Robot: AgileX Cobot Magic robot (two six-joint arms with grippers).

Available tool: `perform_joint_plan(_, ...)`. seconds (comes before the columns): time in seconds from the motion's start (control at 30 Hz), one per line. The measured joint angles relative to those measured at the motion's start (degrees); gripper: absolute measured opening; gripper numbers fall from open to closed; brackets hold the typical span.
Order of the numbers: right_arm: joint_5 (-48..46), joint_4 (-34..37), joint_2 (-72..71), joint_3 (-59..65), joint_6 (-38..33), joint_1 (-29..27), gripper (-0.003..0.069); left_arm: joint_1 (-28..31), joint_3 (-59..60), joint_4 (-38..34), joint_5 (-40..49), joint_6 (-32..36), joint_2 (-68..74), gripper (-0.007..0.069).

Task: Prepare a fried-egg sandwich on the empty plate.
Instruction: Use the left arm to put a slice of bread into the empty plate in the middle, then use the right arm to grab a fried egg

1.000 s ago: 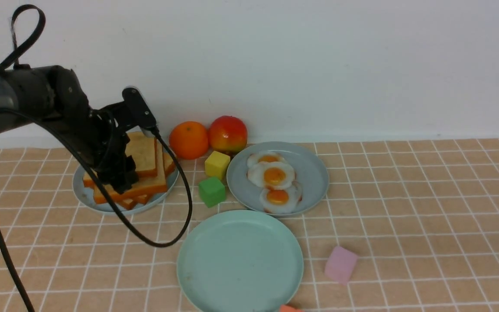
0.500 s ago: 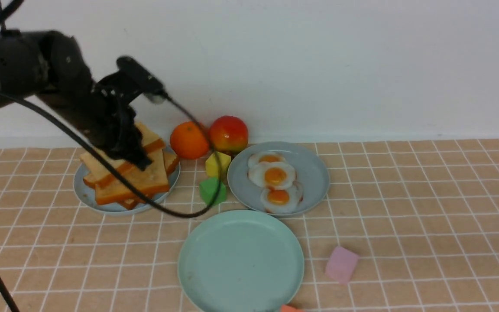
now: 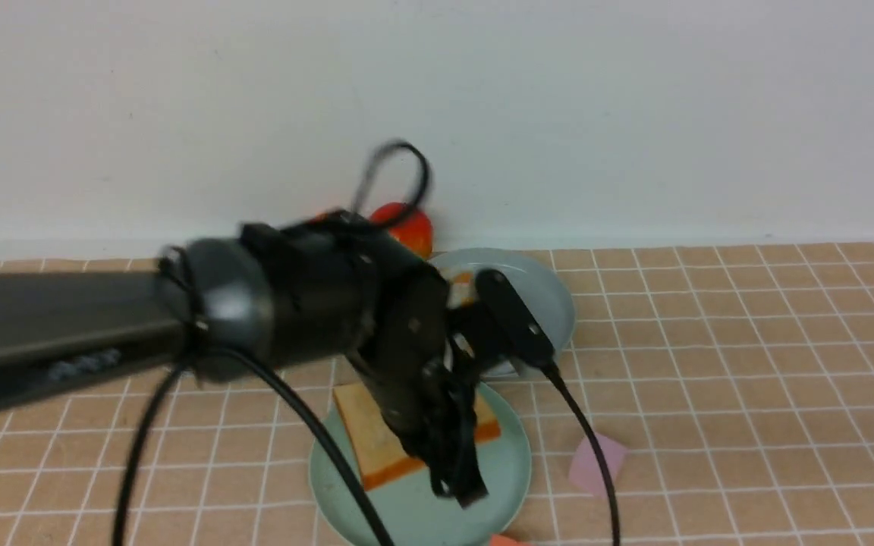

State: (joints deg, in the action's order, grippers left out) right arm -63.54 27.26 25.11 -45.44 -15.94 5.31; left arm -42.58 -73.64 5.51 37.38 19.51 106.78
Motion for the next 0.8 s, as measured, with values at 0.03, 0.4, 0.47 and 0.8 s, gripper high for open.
perform_joint_plan(0.03, -0.2, 0.0, 0.0, 0.0, 0.0, 0.0, 0.0035, -0.3, 0.0, 0.0, -0.1, -0.1, 0.7, 0.0015)
perform_joint_plan(0.4, -0.3, -0.4, 0.0, 0.0, 0.0, 0.0, 0.0085, -0.5, 0.0, -2.6, 1.6, -0.2, 3.1, 0.0124)
perform_joint_plan(0.47, 0.0, -0.6, 0.2, 0.0, 0.0, 0.0, 0.011, -0.5, 0.0, -4.0, 2.5, -0.2, 3.1, 0.0176)
perform_joint_plan(0.8, 2.5, -0.6, 1.7, 0.0, 0.0, 0.0, 0.0279, -0.5, 0.0, -5.5, 3.7, -0.2, -1.2, 0.0322)
